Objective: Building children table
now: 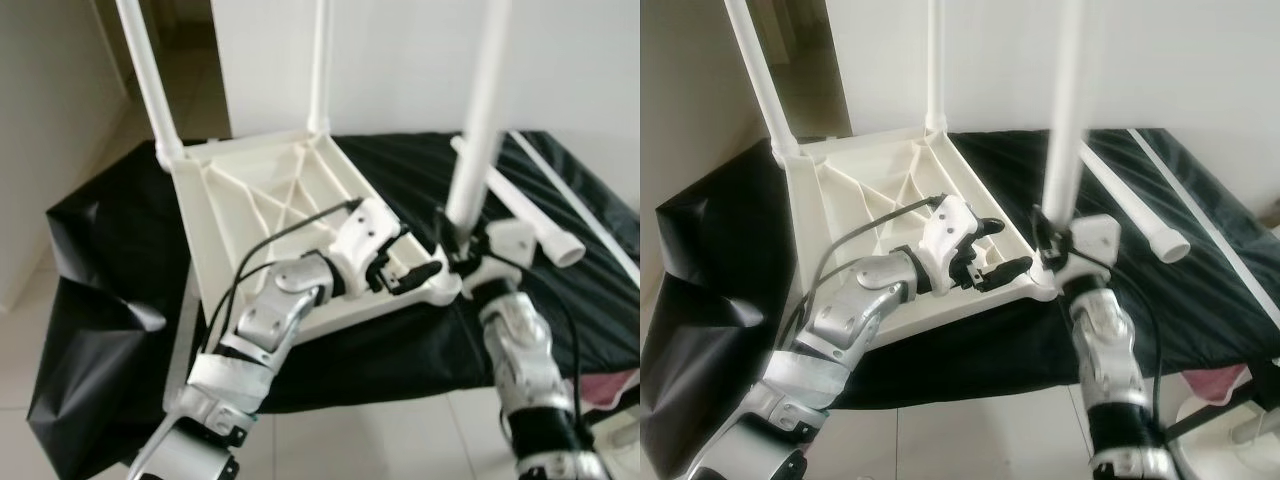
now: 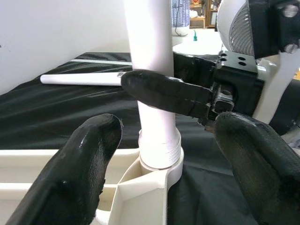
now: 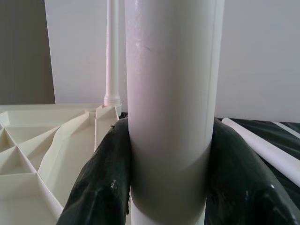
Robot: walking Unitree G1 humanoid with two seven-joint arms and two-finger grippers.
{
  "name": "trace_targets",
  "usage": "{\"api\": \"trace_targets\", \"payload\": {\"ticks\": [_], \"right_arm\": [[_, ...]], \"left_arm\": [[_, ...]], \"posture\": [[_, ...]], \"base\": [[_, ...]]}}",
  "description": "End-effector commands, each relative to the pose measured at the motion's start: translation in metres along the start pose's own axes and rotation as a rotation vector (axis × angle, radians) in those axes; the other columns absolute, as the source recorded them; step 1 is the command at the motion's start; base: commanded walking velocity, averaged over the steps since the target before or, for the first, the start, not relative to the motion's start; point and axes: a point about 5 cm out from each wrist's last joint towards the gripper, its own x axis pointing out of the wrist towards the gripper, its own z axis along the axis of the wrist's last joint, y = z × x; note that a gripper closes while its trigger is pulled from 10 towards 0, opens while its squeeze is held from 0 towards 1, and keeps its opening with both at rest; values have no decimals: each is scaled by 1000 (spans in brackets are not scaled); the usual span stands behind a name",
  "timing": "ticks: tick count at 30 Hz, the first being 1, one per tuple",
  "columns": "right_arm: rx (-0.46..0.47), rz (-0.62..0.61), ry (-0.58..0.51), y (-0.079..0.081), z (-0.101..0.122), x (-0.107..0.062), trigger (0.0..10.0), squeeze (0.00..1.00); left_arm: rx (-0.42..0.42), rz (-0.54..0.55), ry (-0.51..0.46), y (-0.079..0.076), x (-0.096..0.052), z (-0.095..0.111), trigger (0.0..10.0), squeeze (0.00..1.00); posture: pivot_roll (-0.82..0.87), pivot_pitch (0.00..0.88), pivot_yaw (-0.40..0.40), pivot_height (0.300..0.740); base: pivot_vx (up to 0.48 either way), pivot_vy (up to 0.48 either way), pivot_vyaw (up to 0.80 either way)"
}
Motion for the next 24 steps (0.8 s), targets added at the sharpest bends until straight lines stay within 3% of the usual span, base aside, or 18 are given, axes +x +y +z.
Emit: {"api": "trace_targets", "payload": {"ticks": [1, 6, 14, 24], "right_arm": [[38, -15, 132, 0, -27, -16, 10000, 0], [119, -57, 194, 0, -39, -27, 10000, 0], [70, -27, 195, -1, -41, -22, 10000, 0], [121, -74, 289, -5, -49, -17, 10000, 0]], "left_arm": [[20, 21, -1, 2, 1, 5, 10000, 0], [19, 27, 3, 4, -1, 4, 10000, 0], [18, 20, 3, 3, 0, 5, 10000, 0], [16, 26, 2, 3, 0, 5, 10000, 0]], "posture": [[54, 0, -15, 740], [53, 0, -8, 740], [50, 0, -5, 740], [54, 0, -14, 740]], "base": [[0, 0, 0], [0, 0, 0], [0, 0, 0], [0, 0, 0]]}}
